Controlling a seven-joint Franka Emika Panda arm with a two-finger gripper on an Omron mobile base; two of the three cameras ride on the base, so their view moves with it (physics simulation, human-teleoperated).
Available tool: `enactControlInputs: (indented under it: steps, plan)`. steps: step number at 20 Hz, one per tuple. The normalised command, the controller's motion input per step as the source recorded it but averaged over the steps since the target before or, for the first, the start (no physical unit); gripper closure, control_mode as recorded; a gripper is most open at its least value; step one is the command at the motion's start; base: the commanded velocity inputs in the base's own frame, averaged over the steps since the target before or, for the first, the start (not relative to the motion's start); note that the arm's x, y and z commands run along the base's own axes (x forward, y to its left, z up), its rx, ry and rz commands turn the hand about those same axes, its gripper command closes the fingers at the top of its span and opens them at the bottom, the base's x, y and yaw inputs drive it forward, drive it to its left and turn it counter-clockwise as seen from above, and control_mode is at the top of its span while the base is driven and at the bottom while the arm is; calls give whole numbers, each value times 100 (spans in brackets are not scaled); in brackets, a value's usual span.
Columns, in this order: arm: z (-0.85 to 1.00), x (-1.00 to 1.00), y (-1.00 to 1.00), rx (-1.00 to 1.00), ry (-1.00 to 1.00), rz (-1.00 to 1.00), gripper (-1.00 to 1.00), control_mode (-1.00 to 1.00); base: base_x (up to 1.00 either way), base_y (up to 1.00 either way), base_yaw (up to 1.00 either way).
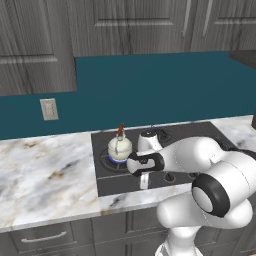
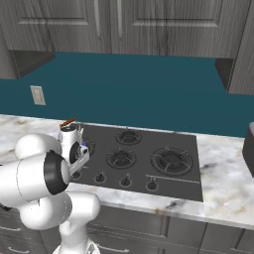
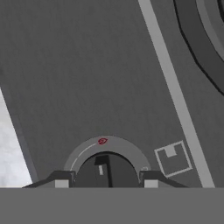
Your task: The kettle is done boiling. Turn off the stove, then wait for 300 timesteps before moving the kettle to the dining table.
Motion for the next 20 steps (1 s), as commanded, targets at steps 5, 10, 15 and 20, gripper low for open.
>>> enactControlInputs:
  steps: [5, 10, 15, 20]
  plan:
    - [0, 0, 0, 0, 0, -13, 100, -100, 0, 0, 0]
    - [0, 0, 0, 0, 0, -17, 100, -100, 0, 0, 0]
    - [0, 0, 0, 0, 1, -19, 100, -100, 0, 0, 0]
    - [0, 0, 0, 0, 1, -19, 100, -100, 0, 0, 0]
